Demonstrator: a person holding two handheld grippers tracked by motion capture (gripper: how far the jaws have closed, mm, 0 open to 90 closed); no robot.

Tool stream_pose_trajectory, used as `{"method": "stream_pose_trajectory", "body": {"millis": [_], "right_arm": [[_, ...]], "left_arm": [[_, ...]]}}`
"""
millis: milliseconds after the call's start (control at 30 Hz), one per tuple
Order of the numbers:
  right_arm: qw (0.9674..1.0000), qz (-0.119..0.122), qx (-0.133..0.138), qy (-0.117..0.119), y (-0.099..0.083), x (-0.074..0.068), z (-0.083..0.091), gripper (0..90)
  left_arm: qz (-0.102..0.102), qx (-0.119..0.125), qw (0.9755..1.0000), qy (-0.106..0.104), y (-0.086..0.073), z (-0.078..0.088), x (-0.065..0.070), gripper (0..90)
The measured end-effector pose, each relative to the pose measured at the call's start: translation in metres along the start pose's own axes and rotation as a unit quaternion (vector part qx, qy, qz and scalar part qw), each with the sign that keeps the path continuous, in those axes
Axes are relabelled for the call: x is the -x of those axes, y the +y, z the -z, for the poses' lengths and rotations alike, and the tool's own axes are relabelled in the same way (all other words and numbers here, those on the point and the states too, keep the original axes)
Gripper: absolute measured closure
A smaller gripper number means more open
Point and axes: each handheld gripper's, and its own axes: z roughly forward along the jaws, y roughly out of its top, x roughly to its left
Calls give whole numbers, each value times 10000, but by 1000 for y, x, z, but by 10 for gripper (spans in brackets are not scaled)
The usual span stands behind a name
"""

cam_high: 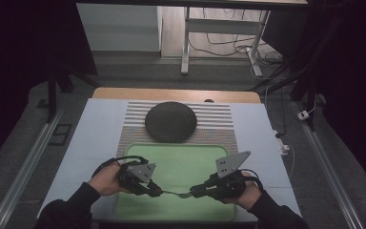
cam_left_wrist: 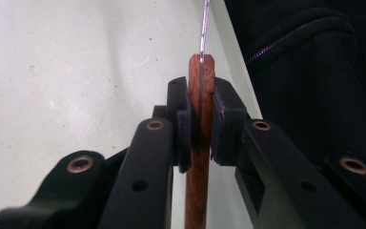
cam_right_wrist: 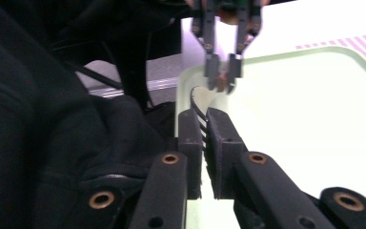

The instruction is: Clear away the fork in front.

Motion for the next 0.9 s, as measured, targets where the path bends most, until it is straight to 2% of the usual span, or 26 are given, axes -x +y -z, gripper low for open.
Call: {"method": "stream_pose_trajectory", "body": {"millis": [133, 167, 200, 233, 333, 400, 433, 467, 500, 533, 567, 600, 633, 667, 700, 733, 767, 800, 833, 867, 900], "right_arm": [[9994, -49, 46, -341, 0, 1, 3, 746], [9990, -76, 62, -443, -1, 1, 4, 728], [9982, -96, 64, -591, -1, 1, 6, 703], [9972, -125, 62, -735, -1, 2, 8, 684], [9925, -304, 97, -1179, -5, 3, 14, 626], [9888, -435, 123, -1421, -8, 2, 19, 590], [9864, -480, 119, -1565, -9, 1, 21, 572], [9840, -535, 113, -1695, -10, 0, 23, 552], [9815, -587, 101, -1817, -12, -1, 25, 531], [9791, -635, 103, -1929, -14, -2, 26, 508], [9766, -690, 83, -2036, -16, -3, 28, 482], [9743, -756, 69, -2123, -17, -4, 29, 454], [9717, -809, 67, -2218, -19, -6, 29, 425], [9717, -809, 67, -2218, -19, -6, 29, 425], [9665, -901, 50, -2404, -23, -8, 31, 365], [9636, -964, 48, -2493, -24, -9, 32, 341], [9636, -964, 48, -2493, -24, -9, 32, 341], [9580, -1079, 44, -2657, -27, -11, 35, 305], [9535, -1149, 38, -2786, -29, -13, 37, 275], [9535, -1149, 38, -2786, -29, -13, 37, 275], [9465, -1251, -15, -2974, -32, -14, 40, 247]], "left_arm": [[269, -5, 9996, 95, -3, 2, -1, 797], [269, -5, 9996, 95, -3, 2, -1, 797], [472, 35, 9986, 237, -5, 3, 1, 797], [472, 35, 9986, 237, -5, 3, 1, 797], [818, 42, 9956, 465, -7, 7, 5, 797], [1078, 8, 9925, 571, -8, 8, 6, 797], [1078, 8, 9925, 571, -8, 8, 6, 796], [1344, -98, 9883, 719, -9, 8, 7, 796], [1344, -98, 9883, 719, -9, 8, 7, 796], [1524, -222, 9848, 805, -10, 7, 8, 796], [1524, -222, 9848, 805, -10, 7, 8, 797], [1767, -299, 9801, 848, -10, 6, 10, 797], [1767, -299, 9801, 848, -10, 6, 10, 797], [1873, -327, 9778, 884, -10, 6, 10, 797], [2060, -361, 9731, 971, -10, 5, 13, 797], [2153, -375, 9706, 1011, -10, 5, 13, 796], [2153, -375, 9706, 1011, -10, 5, 13, 797], [2235, -398, 9680, 1066, -10, 5, 14, 796], [2394, -398, 9632, 1155, -11, 5, 15, 796], [2394, -398, 9632, 1155, -11, 5, 15, 797], [2488, -380, 9605, 1187, -11, 5, 15, 796]]}}
